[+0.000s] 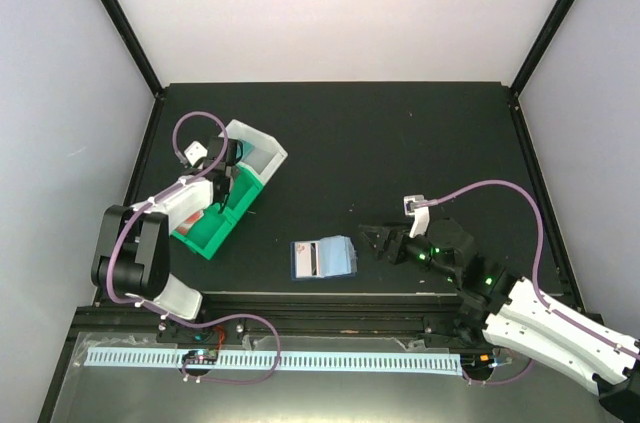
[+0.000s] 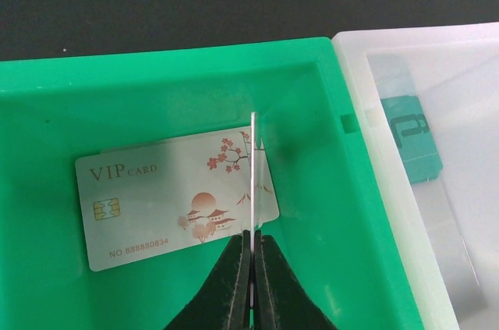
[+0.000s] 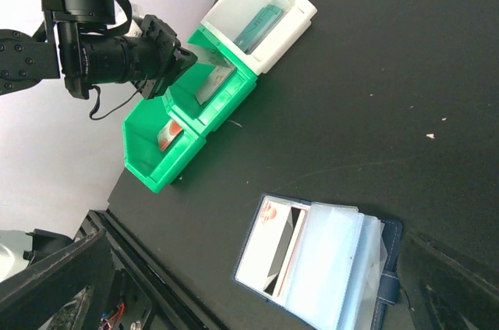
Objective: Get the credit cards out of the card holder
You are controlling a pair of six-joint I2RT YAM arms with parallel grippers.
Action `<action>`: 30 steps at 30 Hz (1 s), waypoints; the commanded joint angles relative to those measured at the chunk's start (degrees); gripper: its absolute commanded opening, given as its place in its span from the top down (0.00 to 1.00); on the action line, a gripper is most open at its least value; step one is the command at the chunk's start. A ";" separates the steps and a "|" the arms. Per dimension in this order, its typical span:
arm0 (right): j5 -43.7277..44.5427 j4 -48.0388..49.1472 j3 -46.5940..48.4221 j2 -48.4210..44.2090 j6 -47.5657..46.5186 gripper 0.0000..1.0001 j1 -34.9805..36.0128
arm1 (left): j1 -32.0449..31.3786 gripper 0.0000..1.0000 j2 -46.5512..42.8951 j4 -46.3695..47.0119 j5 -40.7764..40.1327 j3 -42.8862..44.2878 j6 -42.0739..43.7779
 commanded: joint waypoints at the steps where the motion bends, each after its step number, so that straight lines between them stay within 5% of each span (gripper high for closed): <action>1: 2.00 -0.66 1.24 -0.83 -1.11 0.00 -0.06 | 0.68 0.98 1.17 -1.04 -1.61 2.42 1.11; 14: 2.33 -1.03 1.23 -1.50 -1.02 0.00 -0.02 | 0.72 0.86 1.38 -4.73 -3.06 3.58 0.05; 30: 2.41 -1.52 1.08 -1.83 -0.70 0.00 -0.04 | 0.73 0.84 1.38 -7.81 -4.12 4.59 -0.89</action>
